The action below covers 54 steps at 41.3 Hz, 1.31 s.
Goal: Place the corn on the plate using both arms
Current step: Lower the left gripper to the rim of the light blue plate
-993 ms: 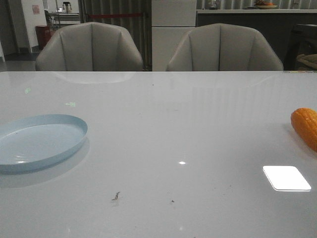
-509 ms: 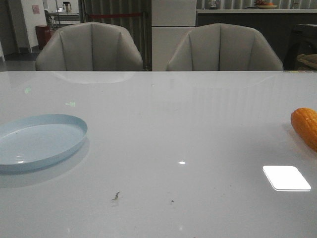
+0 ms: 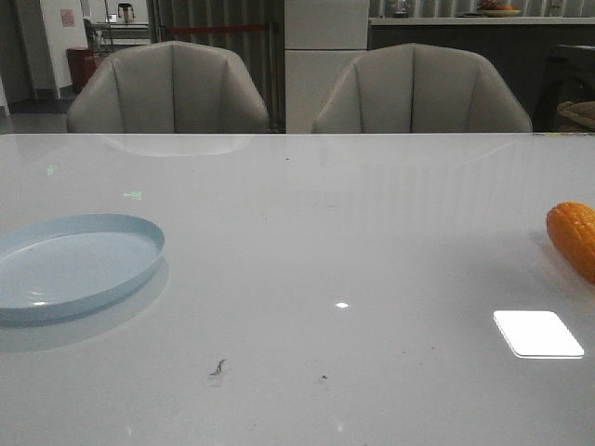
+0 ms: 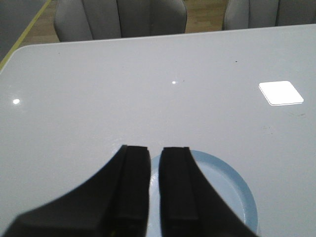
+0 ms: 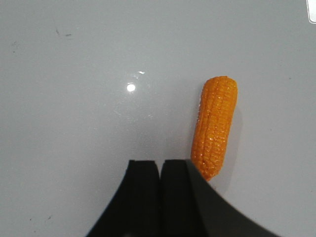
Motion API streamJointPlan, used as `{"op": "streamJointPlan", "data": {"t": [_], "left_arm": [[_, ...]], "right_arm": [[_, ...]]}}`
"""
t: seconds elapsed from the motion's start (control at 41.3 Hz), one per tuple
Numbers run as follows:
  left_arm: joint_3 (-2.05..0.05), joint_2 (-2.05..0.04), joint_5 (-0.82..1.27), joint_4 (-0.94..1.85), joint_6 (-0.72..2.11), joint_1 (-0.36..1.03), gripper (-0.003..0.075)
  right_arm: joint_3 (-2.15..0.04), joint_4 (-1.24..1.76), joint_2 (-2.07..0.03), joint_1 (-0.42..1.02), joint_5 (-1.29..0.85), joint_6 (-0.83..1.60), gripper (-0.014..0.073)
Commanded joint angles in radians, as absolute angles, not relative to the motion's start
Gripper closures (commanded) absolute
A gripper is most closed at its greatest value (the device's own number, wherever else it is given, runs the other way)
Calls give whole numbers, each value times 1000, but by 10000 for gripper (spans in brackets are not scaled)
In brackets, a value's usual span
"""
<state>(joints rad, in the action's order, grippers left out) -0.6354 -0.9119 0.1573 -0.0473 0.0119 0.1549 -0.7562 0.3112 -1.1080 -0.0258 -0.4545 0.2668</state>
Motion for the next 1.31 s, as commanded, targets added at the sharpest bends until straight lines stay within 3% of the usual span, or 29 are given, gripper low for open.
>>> {"op": "streamJointPlan", "data": {"t": [0.0, 0.097, 0.218, 0.606, 0.872, 1.284], "left_arm": [[-672, -929, 84, -49, 0, 158, 351], [-672, -955, 84, -49, 0, 158, 205], [-672, -986, 93, -49, 0, 158, 190], [-792, -1171, 291, 57, 7, -3, 206], [-1026, -1400, 498, 0, 32, -5, 206], [-1179, -1672, 579, 7, 35, 0, 206]], "right_arm": [[-791, 325, -1093, -29, -396, 284, 379], [-791, 325, -1093, -29, -396, 284, 222], [-791, 325, -1093, -29, -390, 284, 95], [-791, 360, -1093, -29, -435, 284, 97], [-791, 360, -1093, -29, -452, 299, 97], [-791, 360, -1093, 48, -481, 353, 97]]}}
